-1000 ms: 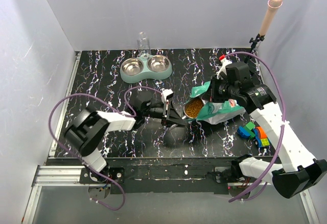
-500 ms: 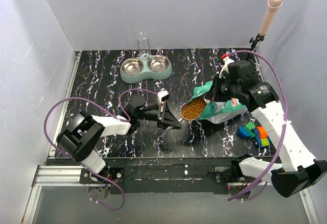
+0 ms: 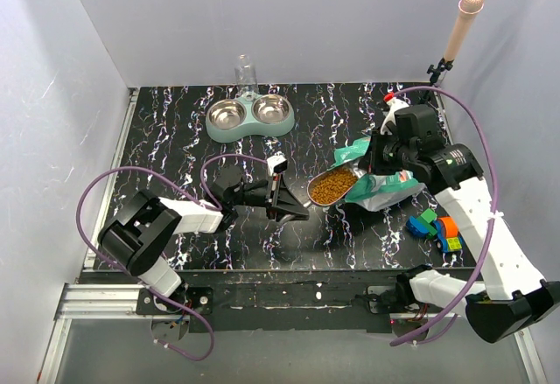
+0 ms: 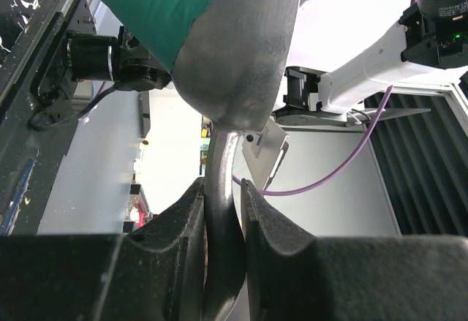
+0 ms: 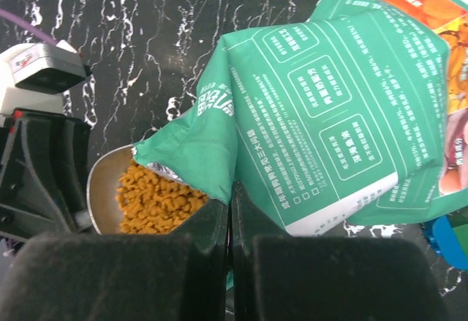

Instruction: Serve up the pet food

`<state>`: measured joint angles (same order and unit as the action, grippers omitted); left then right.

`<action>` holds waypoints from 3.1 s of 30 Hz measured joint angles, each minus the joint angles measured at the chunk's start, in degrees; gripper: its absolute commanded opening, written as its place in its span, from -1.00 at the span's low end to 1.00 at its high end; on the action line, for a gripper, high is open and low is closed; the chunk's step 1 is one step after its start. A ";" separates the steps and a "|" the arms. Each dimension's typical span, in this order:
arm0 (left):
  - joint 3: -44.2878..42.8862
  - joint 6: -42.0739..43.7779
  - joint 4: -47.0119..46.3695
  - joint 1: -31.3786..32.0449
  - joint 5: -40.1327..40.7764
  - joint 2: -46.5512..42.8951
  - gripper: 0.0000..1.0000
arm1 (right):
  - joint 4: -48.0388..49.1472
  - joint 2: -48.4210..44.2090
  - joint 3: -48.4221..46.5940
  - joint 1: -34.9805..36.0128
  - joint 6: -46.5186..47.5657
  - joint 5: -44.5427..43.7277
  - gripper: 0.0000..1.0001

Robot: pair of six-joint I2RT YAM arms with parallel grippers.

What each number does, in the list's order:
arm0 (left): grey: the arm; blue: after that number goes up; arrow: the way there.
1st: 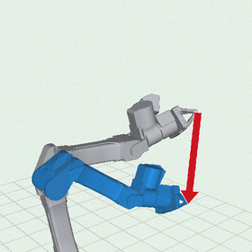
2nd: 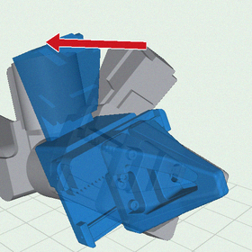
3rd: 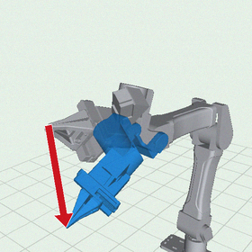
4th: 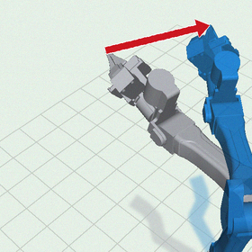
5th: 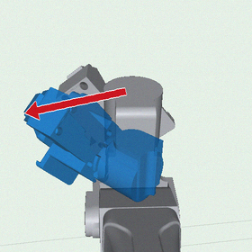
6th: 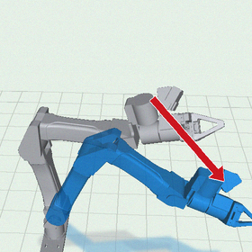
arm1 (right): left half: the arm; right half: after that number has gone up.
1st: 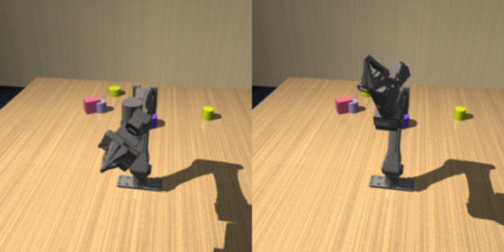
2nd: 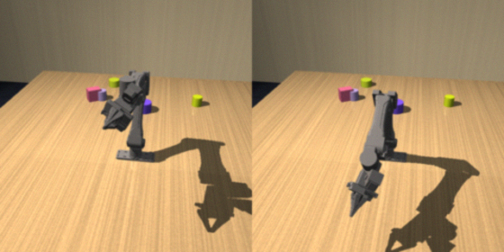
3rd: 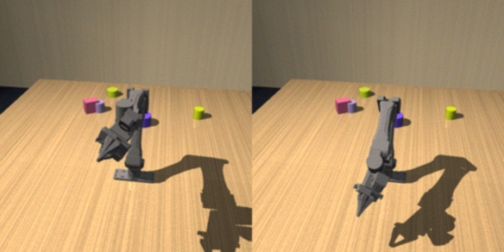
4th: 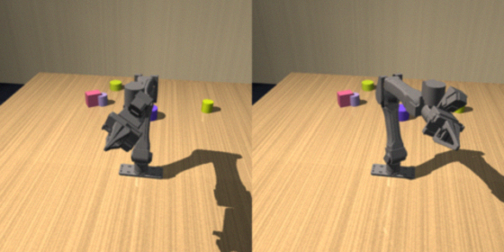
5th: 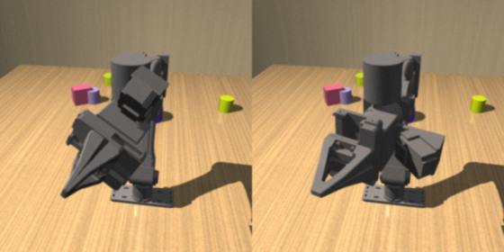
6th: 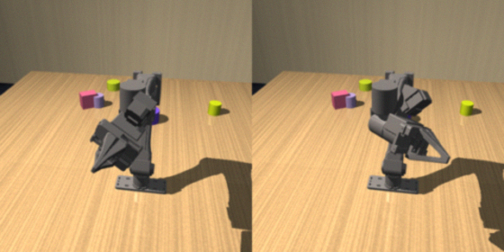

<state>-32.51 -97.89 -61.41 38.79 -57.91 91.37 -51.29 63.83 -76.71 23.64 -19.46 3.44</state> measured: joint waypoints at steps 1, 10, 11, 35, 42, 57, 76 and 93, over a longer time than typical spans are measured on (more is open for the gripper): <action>0.00 -0.24 -0.22 0.00 -0.22 -0.02 -1.00 | -0.13 -0.20 0.00 0.00 0.22 -0.76 -0.97; -2.08 11.72 22.29 -1.18 -3.04 -10.71 -1.00 | -1.46 -1.86 0.00 -0.44 0.83 -4.26 -0.97; -2.84 13.03 25.00 -1.25 -3.02 -11.54 -1.00 | -1.40 -2.05 0.00 -0.59 1.09 -4.72 -0.97; -6.19 8.55 27.78 -2.19 -1.88 -15.43 -1.00 | -6.60 1.25 -7.78 -0.74 -2.12 -15.72 -0.97; -6.78 8.61 29.14 -5.01 -1.11 -18.71 -1.00 | -12.20 4.24 -12.57 -0.79 -4.72 -19.89 -0.97; -23.91 14.78 33.79 -20.74 -1.22 1.75 -1.00 | -15.58 4.37 -13.31 -1.14 -0.81 -12.76 -0.97; -29.18 21.44 38.36 -38.27 -1.53 18.01 -1.00 | -17.35 3.13 -13.57 -0.72 -0.13 -6.60 -0.97; -29.29 28.89 53.02 -46.73 -1.09 18.01 -1.00 | -18.01 3.13 -13.62 4.04 0.24 -7.80 -0.97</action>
<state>-61.80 -68.99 -8.38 -7.94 -59.00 109.38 -69.30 66.96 -90.32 27.68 -19.22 -4.36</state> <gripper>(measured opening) 0.196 0.028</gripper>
